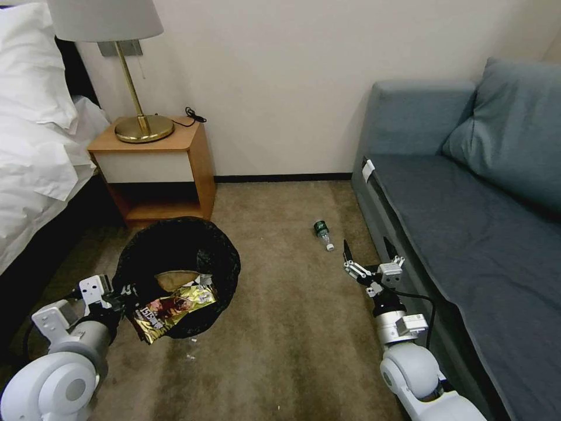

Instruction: Pick up the trash bin, then pick up the garbage on the floor and place it into the trash bin.

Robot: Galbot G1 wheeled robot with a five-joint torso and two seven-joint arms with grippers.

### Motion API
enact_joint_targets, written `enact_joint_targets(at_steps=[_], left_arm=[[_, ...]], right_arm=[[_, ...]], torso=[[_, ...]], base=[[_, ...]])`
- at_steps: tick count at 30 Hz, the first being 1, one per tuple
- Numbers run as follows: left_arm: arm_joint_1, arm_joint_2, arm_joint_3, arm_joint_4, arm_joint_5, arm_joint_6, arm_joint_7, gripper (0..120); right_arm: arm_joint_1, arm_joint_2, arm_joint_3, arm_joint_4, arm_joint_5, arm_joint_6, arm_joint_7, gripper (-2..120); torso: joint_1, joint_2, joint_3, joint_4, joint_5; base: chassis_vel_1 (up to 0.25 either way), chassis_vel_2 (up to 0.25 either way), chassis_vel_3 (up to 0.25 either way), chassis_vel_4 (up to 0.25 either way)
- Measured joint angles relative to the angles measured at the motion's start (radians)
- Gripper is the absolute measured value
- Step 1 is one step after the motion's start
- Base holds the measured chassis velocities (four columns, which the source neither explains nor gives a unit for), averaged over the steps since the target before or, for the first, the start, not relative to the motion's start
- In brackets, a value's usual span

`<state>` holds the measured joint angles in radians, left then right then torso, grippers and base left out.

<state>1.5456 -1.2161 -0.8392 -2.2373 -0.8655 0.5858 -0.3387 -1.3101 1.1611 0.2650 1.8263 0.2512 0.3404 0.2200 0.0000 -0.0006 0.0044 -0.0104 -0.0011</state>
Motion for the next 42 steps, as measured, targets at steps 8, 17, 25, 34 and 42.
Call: enact_joint_targets(at_steps=[8,17,25,34,42], left_arm=[[-0.003,-0.001,0.002,0.006,0.0,0.0,0.0,0],[-0.007,-0.001,0.006,0.012,0.002,-0.001,0.0,0],[-0.007,0.0,0.006,0.012,0.003,-0.003,0.0,0],[-0.002,0.005,0.007,0.004,0.006,-0.008,0.001,0],[-0.002,0.006,0.007,0.004,0.007,-0.009,-0.001,0]], right_arm=[[0.005,0.0,-0.008,-0.005,0.001,0.001,-0.003,100],[0.012,0.001,-0.018,-0.009,0.002,0.001,-0.003,100],[0.027,-0.004,-0.038,-0.021,0.003,0.001,-0.003,100],[0.026,0.0,-0.05,-0.031,-0.004,0.005,-0.005,100],[0.032,-0.001,-0.058,-0.039,-0.003,0.009,-0.007,100]], torso=[[0.0,0.0,0.0,0.0,0.0001],[0.0,0.0,0.0,-0.0001,0.0],[0.0,0.0,0.0,0.0,0.0001],[0.0,0.0,0.0,0.0,0.0001],[0.0,0.0,0.0,0.0,0.0001]], base=[[-0.11,0.112,0.118,-0.119],[-0.116,0.119,0.13,-0.125],[-0.118,0.108,0.126,-0.113],[-0.116,0.113,0.111,-0.12],[-0.118,0.116,0.112,-0.125]])
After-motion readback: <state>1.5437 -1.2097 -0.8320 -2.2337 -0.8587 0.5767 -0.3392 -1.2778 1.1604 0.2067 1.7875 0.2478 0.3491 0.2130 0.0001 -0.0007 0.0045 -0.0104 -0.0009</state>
